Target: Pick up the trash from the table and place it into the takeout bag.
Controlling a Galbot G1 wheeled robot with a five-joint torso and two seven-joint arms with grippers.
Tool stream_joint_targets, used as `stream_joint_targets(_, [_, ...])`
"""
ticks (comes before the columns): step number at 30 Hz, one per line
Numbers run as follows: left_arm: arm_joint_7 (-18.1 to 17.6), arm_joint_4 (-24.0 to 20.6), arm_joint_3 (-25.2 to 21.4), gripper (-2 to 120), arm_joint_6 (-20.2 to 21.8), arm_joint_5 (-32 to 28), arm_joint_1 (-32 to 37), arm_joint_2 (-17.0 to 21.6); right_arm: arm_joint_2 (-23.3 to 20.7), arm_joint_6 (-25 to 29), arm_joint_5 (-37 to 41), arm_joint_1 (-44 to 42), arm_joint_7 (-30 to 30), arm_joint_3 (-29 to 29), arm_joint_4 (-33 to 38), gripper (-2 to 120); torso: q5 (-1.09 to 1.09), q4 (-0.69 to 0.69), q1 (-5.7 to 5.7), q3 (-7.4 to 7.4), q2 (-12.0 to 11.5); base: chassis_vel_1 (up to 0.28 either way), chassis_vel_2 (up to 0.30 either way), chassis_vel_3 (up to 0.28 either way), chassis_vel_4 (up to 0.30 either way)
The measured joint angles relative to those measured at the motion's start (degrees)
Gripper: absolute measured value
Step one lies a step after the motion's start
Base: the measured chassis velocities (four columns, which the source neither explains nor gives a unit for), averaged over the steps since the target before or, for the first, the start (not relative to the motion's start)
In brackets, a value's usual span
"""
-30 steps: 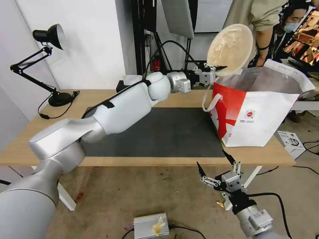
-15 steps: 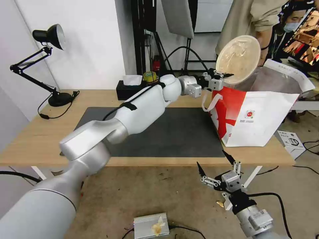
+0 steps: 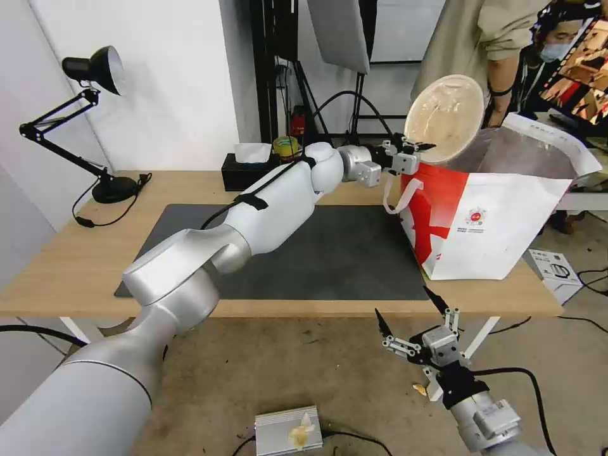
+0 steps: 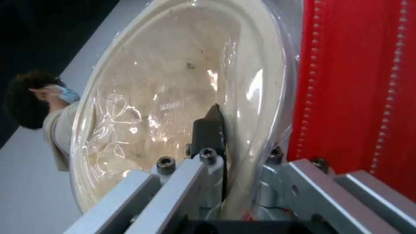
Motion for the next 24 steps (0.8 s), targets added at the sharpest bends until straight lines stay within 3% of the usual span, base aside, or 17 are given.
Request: stream_joint_targets(24, [2.3, 0.9, 3.3, 3, 0.6, -1.6, 0.0, 0.1, 0.0, 0.0, 0.0, 0.0, 0.0, 0.0, 0.0, 100, 0.00, 0.00, 0.00, 0.00, 0.0, 0.000, 0.000, 0.000, 0.000])
